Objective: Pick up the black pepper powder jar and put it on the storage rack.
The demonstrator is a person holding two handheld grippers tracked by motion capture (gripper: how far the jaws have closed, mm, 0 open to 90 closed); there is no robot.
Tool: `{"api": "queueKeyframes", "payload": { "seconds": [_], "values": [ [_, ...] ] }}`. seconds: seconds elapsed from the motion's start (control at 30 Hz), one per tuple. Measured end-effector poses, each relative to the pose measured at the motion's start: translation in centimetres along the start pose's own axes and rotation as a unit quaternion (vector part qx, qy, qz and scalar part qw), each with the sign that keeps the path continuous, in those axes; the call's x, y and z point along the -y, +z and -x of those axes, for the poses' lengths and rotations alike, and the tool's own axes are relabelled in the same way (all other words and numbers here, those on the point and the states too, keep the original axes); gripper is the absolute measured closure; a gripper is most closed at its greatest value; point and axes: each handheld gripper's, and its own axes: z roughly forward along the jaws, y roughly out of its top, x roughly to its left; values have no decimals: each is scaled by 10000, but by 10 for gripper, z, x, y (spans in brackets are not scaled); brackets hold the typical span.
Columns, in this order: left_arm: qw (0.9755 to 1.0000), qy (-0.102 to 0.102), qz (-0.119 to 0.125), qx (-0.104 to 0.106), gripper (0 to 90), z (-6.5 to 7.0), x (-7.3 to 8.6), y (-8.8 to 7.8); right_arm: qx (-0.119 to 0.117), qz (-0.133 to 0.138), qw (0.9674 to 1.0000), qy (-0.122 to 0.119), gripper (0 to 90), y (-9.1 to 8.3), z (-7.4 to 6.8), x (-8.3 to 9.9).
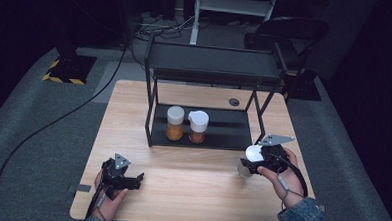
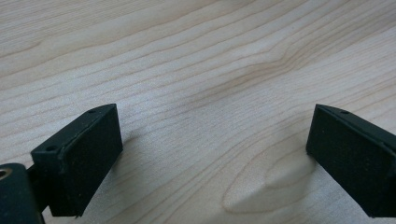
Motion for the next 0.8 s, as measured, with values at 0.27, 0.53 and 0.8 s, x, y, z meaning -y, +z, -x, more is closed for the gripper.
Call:
{"api": "queueKeyframes", "payload": {
  "seconds": [0.27, 0.53, 0.8],
  "values": [
    [10000, 1, 2, -2, 33, 0, 0, 0, -26, -22, 10000, -91, 191, 2, 5, -19],
    [10000, -5, 15, 3, 33, 0, 1, -1, -43, -1, 9998, -202, 191, 4, 8, -40],
    [10000, -5, 13, 4, 33, 0, 1, -1, -45, 26, 9995, -308, 191, 8, 10, -60]
  ]
}}
